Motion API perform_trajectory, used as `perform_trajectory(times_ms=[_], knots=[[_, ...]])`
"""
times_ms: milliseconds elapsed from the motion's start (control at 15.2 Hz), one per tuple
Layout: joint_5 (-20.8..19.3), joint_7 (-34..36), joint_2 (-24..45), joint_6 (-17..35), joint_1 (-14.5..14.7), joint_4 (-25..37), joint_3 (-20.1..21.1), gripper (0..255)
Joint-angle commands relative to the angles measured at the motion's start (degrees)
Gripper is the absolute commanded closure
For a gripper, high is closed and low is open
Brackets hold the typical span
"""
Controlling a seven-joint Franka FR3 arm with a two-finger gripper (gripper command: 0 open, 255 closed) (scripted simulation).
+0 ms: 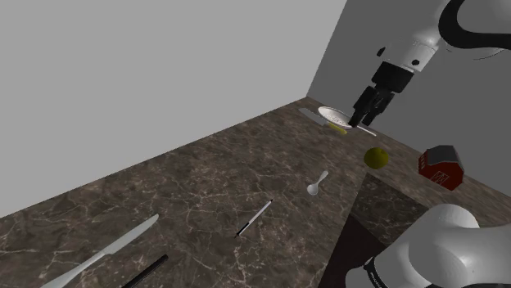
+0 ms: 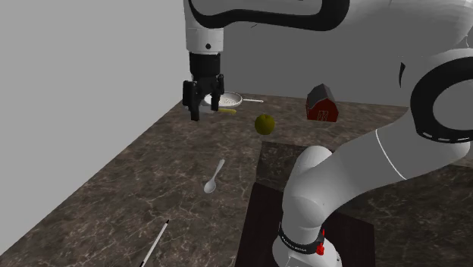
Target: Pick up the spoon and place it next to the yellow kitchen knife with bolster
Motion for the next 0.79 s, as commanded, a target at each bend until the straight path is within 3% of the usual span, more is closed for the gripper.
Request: perform_trajectory(times_ms=[0,726], knots=[[0.00,0.00,0.00,0.00,0.00,0.00,0.00,0],[-2.68,-5.76,-5.75,25.00,1.51,-25.65,1.86,0]])
